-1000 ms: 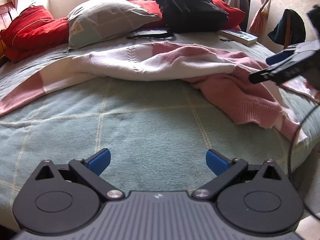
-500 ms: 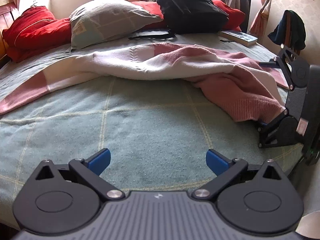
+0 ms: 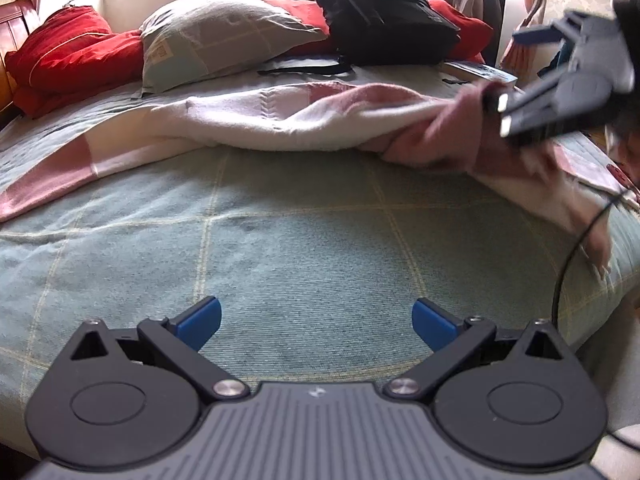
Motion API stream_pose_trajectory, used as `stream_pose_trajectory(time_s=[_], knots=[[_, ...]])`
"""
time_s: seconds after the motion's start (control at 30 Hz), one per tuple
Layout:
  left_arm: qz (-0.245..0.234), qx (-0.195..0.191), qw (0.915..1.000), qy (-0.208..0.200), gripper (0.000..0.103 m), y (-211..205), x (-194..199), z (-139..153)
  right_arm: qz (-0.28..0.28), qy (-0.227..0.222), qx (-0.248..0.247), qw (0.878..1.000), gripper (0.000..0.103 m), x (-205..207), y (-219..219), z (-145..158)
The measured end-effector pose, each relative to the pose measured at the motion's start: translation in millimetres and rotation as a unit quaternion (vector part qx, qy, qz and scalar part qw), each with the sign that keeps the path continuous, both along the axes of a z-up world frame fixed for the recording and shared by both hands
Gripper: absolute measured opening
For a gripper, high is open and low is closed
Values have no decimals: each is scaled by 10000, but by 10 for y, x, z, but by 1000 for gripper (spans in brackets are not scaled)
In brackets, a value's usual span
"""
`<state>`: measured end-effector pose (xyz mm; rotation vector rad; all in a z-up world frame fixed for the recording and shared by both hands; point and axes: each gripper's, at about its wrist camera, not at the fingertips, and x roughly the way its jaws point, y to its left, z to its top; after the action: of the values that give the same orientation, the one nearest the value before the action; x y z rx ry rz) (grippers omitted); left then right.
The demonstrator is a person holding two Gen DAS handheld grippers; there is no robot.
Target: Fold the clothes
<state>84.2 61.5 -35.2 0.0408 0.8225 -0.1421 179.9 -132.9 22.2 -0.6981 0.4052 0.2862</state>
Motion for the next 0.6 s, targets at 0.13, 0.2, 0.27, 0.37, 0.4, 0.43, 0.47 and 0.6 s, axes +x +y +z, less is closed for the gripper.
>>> stream_pose_trajectory(time_s=[0.13,0.2,0.27,0.37,0.4,0.43,0.47,0.6], knots=[[-25,-16,10000,-7,101,-4,-7,-1,44,489,1111,9926,103,61,-262,221],[-16,-13,10000,13,101,-5,2,-9,3,798,1443,9863,103,120,-354,226],[-28,-4,10000,29,101,-17,6,-11,-88,891,1349,9868,103,128,-373,150],[-70,3,10000,50,101,-34,12,-10,-33,1123,1096,9876,103,32,-373,-5],[-83,18,9999,58,101,-43,17,-13,41,1247,1037,9868,103,-20,-373,-63],[-88,36,9999,69,101,-53,26,-18,109,1384,958,9857,103,-69,-353,-130],[-93,54,9999,81,101,-62,36,-24,196,1518,865,9844,103,-139,-325,-204],[-111,88,9998,123,101,-94,56,-51,706,1981,782,9745,103,-374,-186,-408]])
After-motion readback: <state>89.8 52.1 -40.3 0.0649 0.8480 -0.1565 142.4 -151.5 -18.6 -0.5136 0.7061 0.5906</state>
